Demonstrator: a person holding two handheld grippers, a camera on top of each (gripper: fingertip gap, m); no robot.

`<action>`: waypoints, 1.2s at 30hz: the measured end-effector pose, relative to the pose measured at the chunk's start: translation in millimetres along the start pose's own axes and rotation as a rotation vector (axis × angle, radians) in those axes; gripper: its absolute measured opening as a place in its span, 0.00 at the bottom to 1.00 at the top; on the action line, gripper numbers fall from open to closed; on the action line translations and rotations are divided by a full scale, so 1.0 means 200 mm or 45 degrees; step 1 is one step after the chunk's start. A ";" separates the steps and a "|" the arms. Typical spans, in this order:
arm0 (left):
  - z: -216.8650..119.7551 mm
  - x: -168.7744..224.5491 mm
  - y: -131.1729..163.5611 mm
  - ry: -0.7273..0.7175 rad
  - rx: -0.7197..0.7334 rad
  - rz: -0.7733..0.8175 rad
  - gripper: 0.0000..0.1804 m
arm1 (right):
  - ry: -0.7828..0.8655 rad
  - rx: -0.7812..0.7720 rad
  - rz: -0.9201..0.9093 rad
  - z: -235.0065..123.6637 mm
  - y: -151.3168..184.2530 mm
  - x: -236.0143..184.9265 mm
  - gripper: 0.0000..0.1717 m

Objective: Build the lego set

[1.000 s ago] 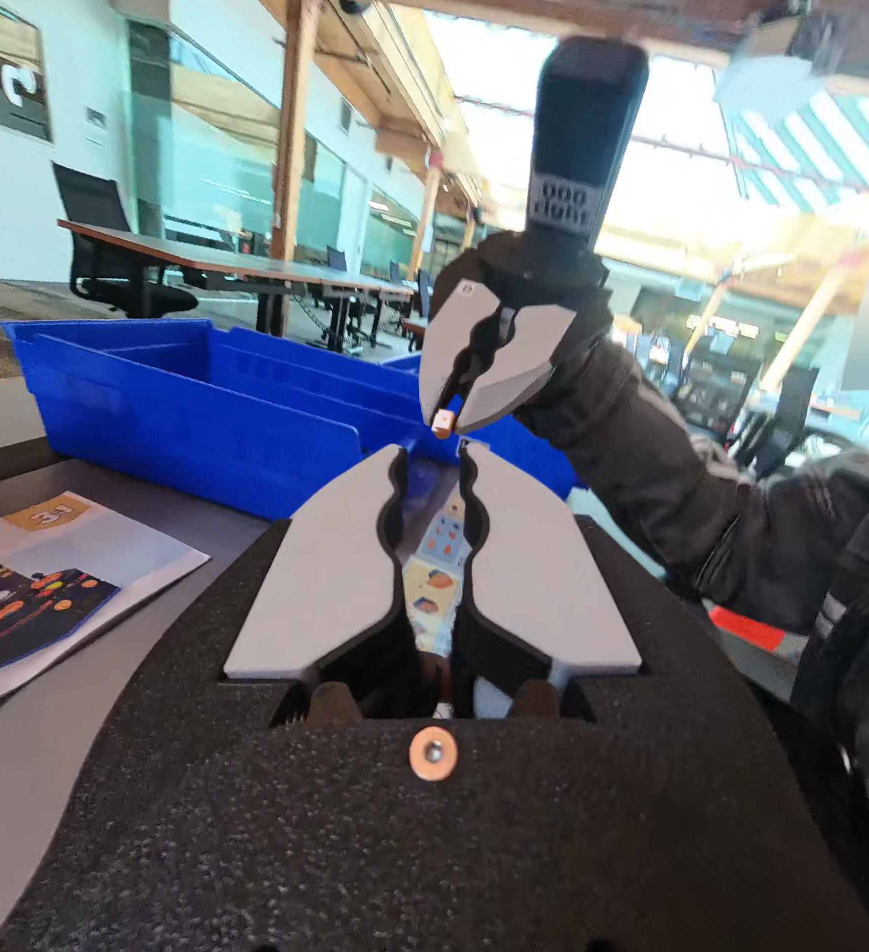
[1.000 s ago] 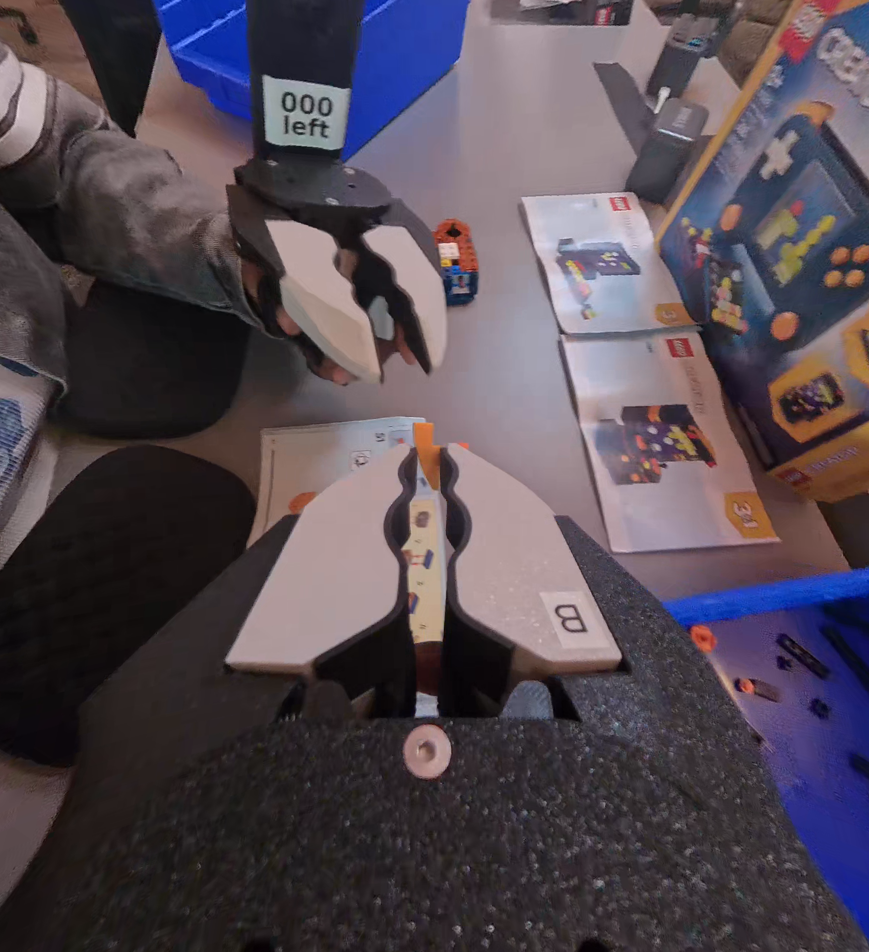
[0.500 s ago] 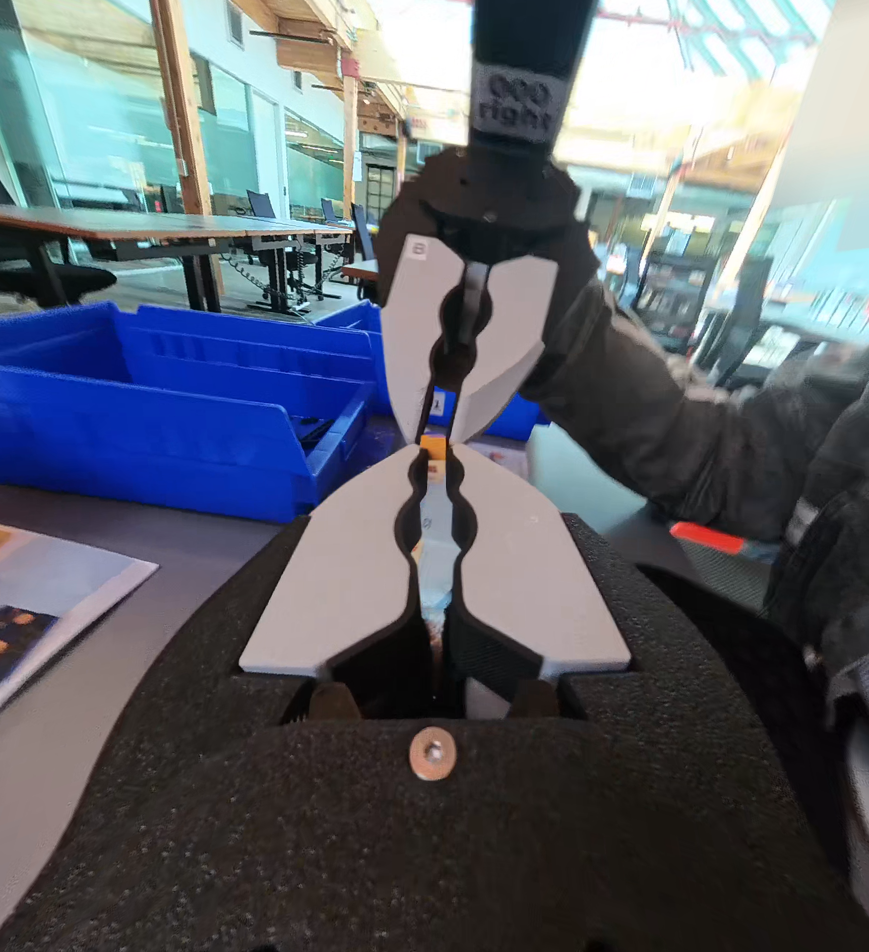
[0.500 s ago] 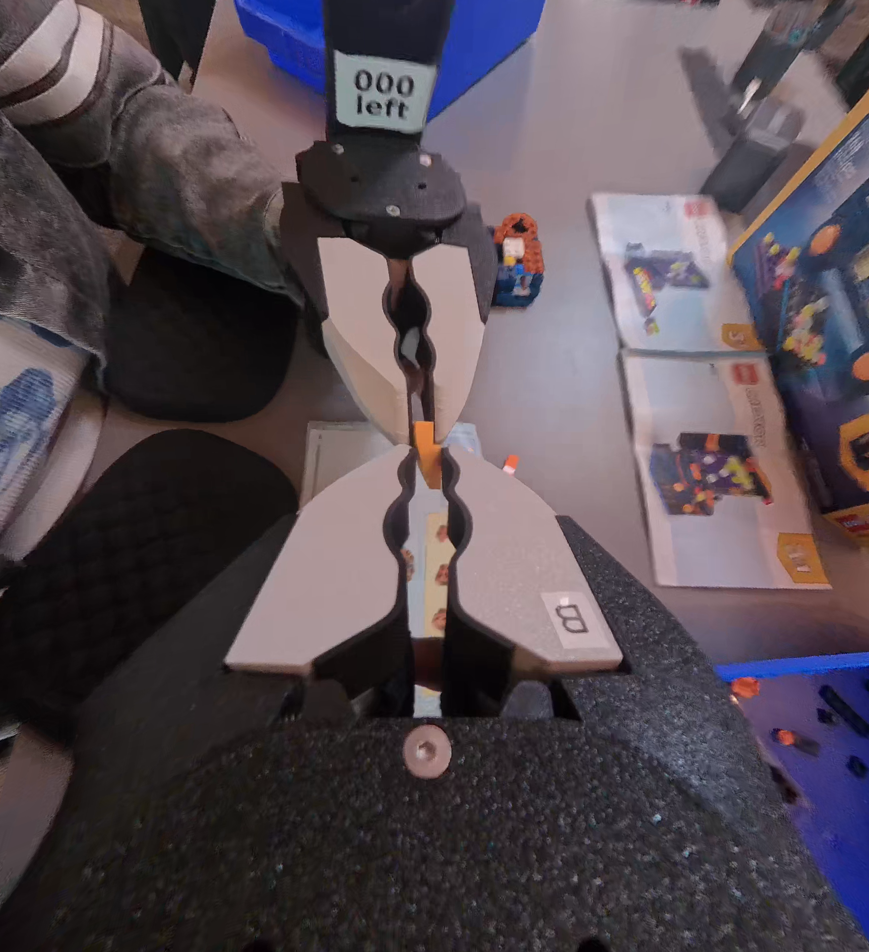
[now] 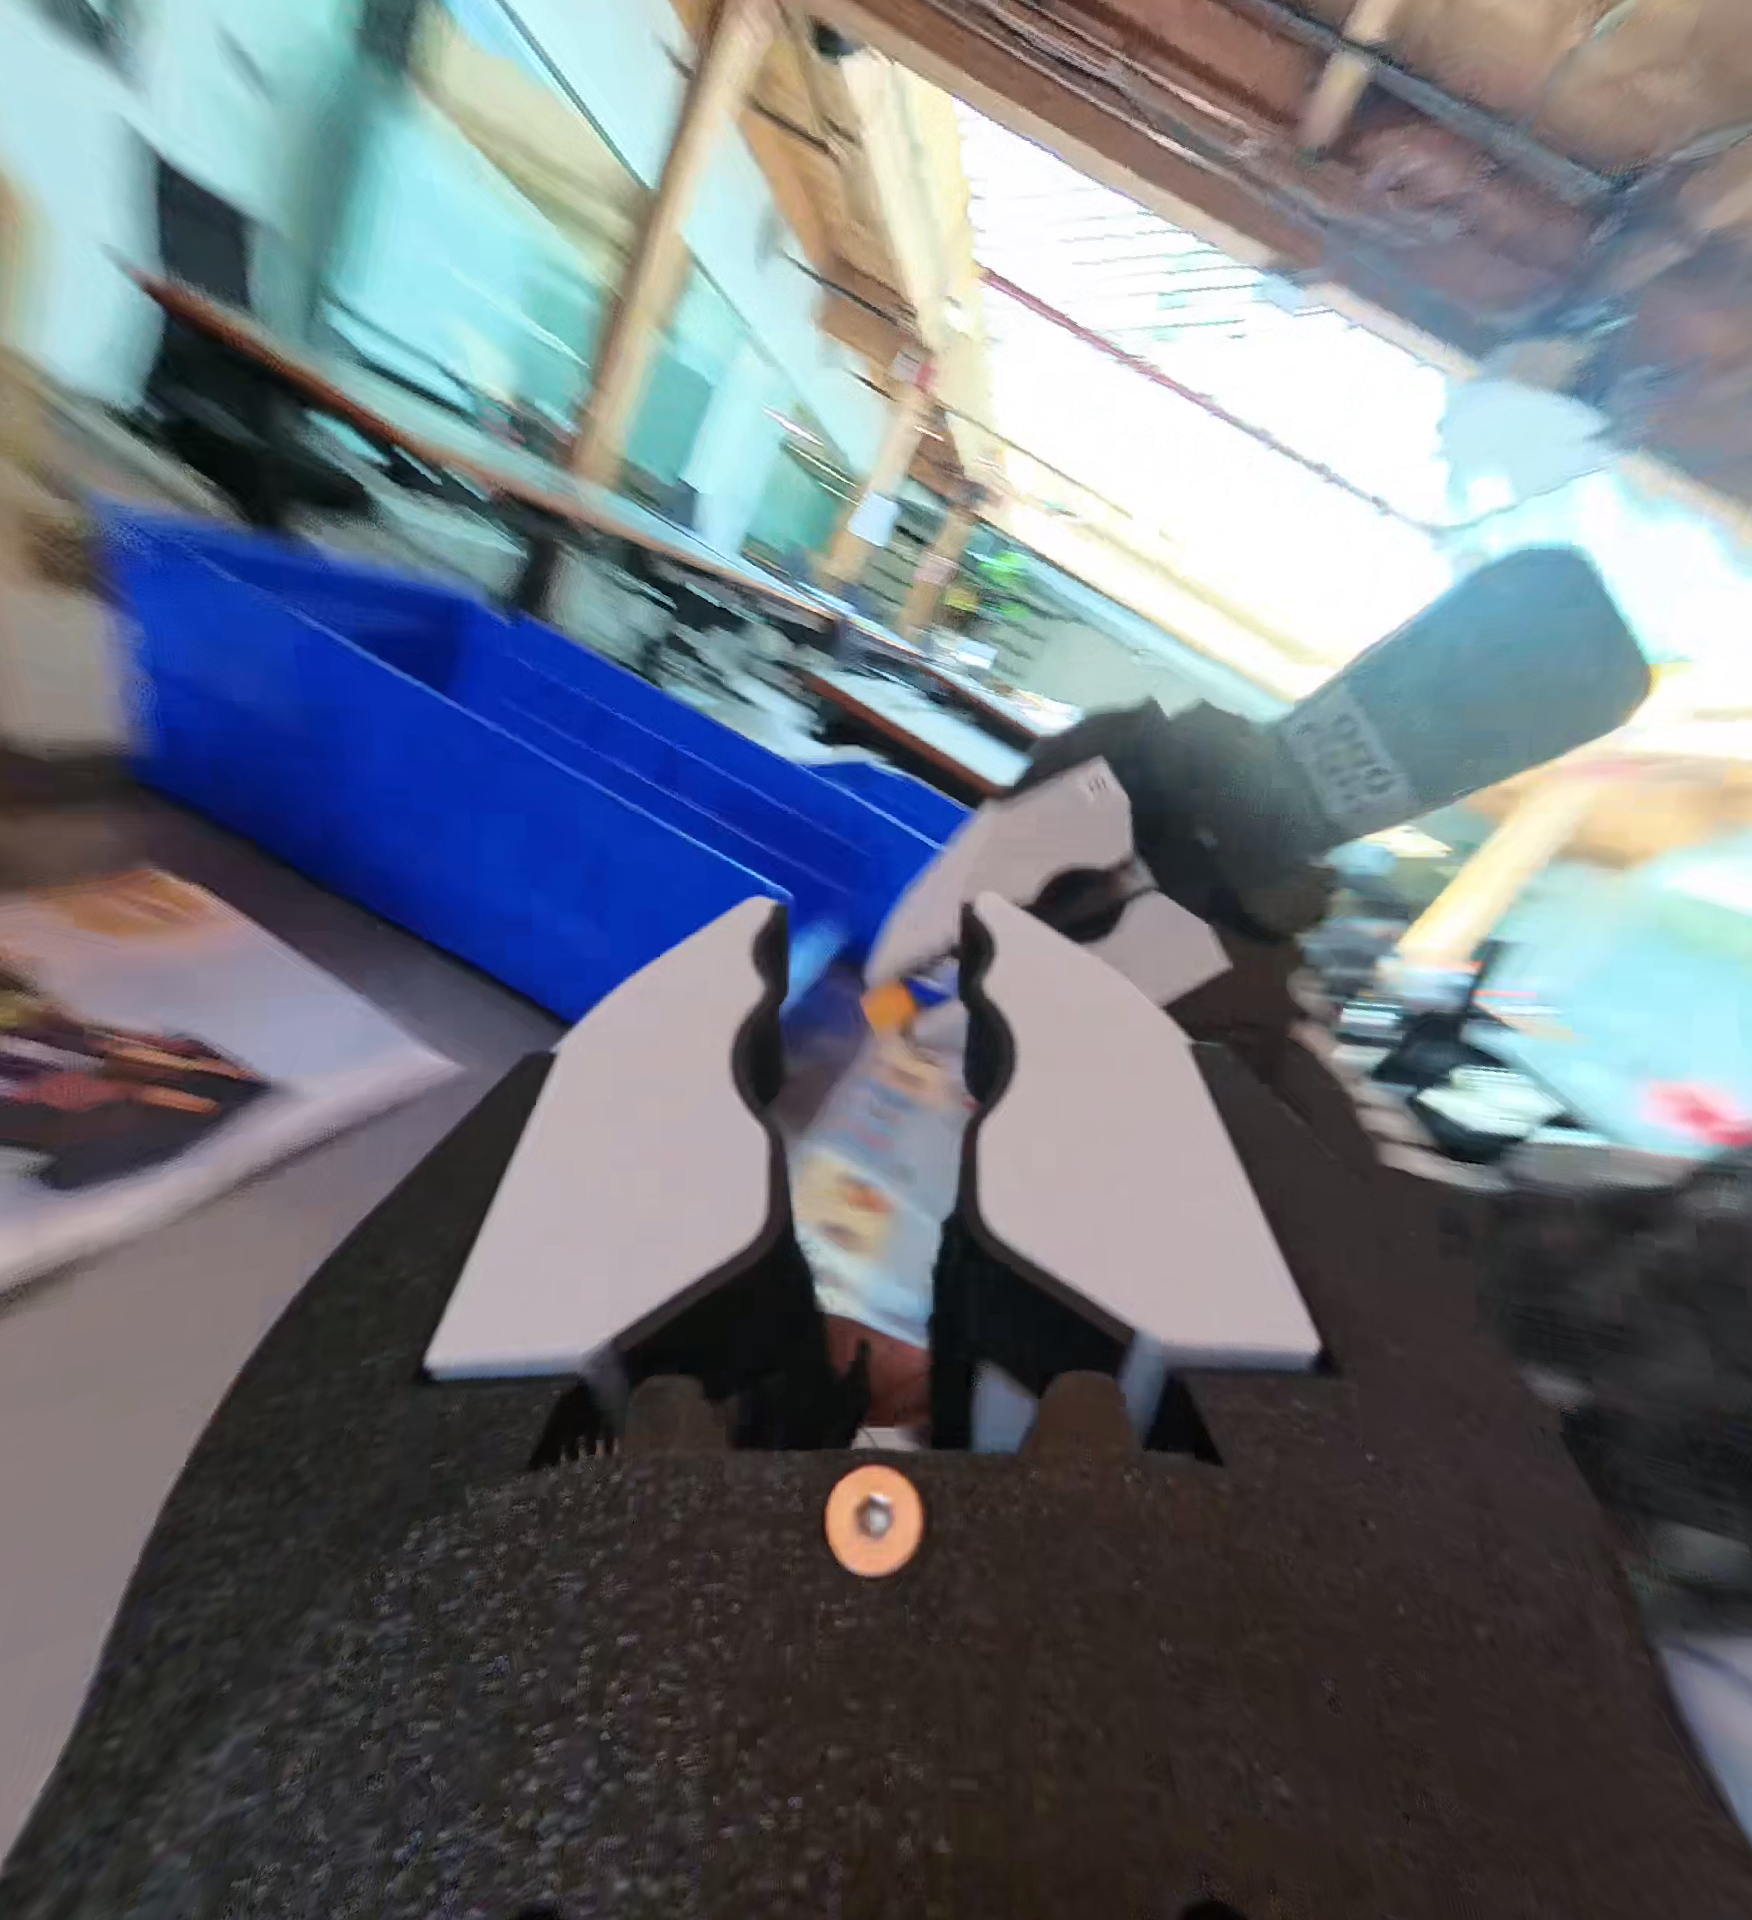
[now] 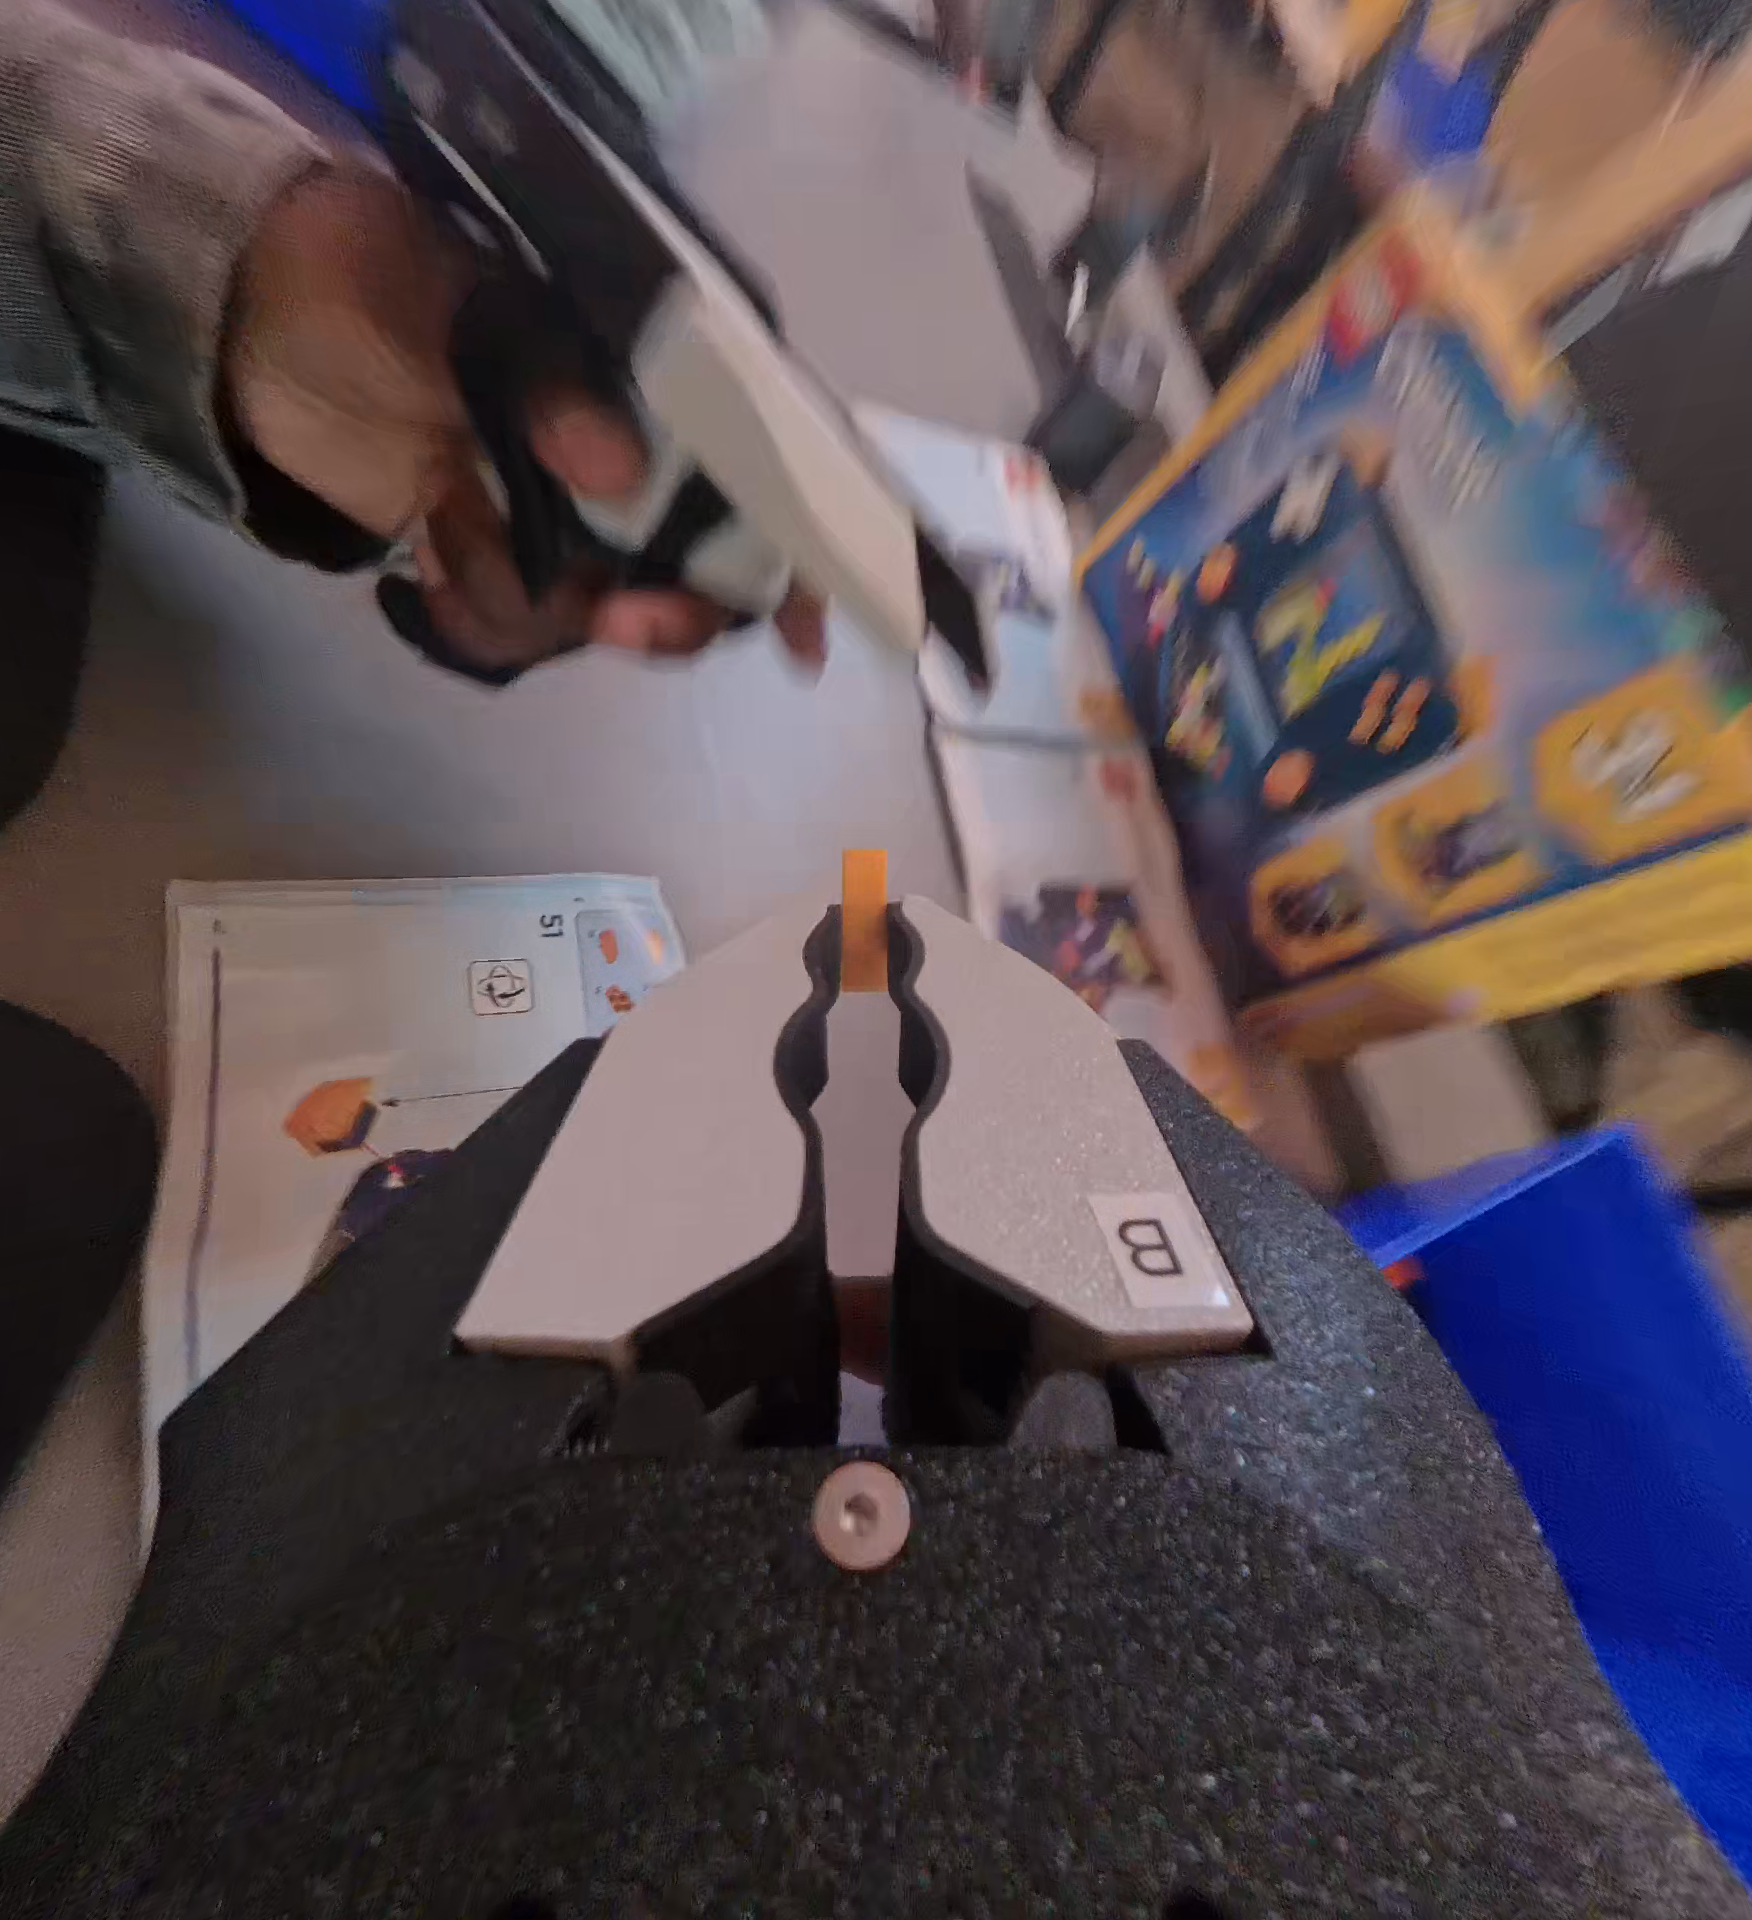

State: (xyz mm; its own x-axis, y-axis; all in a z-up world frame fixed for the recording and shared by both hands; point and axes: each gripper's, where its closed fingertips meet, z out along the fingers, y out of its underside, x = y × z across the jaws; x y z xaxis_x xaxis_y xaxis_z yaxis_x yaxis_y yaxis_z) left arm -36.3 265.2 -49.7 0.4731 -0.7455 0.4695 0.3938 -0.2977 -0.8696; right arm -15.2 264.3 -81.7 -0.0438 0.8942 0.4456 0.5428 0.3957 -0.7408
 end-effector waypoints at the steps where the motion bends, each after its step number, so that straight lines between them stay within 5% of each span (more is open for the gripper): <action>1: -0.05 -0.06 -0.08 -0.124 0.070 0.166 0.19 | -0.009 -0.075 0.143 0.05 0.05 0.01 0.05; 4: -0.21 -0.14 -0.29 -0.427 0.312 0.579 0.18 | -0.128 -0.349 0.500 0.25 0.23 -0.06 0.04; 6: -0.25 -0.12 -0.32 -0.473 0.380 0.701 0.17 | -0.239 -0.559 0.574 0.32 0.37 -0.15 0.04; 20: -0.20 -0.15 -0.23 -0.442 0.289 0.698 0.17 | -0.244 -0.659 0.583 0.44 0.43 -0.10 0.08; 26: -0.17 -0.14 -0.20 -0.435 0.255 0.725 0.17 | -0.187 -0.398 0.607 0.23 0.20 0.10 0.12; 31: -0.11 -0.08 -0.11 -0.382 0.168 0.765 0.17 | 0.219 -0.102 0.604 -0.22 0.08 0.59 0.13; 34: -0.03 -0.04 0.00 -0.344 0.079 0.714 0.16 | 0.559 0.078 0.711 -0.57 0.16 0.89 0.13; 36: 0.03 0.04 0.06 -0.240 0.056 0.549 0.16 | 0.604 0.120 0.814 -0.66 0.29 0.96 0.12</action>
State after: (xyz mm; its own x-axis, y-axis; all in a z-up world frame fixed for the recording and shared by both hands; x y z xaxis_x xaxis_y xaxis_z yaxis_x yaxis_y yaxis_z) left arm -22.7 259.3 -54.6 0.7342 -0.6730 0.0902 0.1612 0.0437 -0.9860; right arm 118.2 431.7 27.7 0.6245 0.7778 0.0710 0.2685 -0.1284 -0.9547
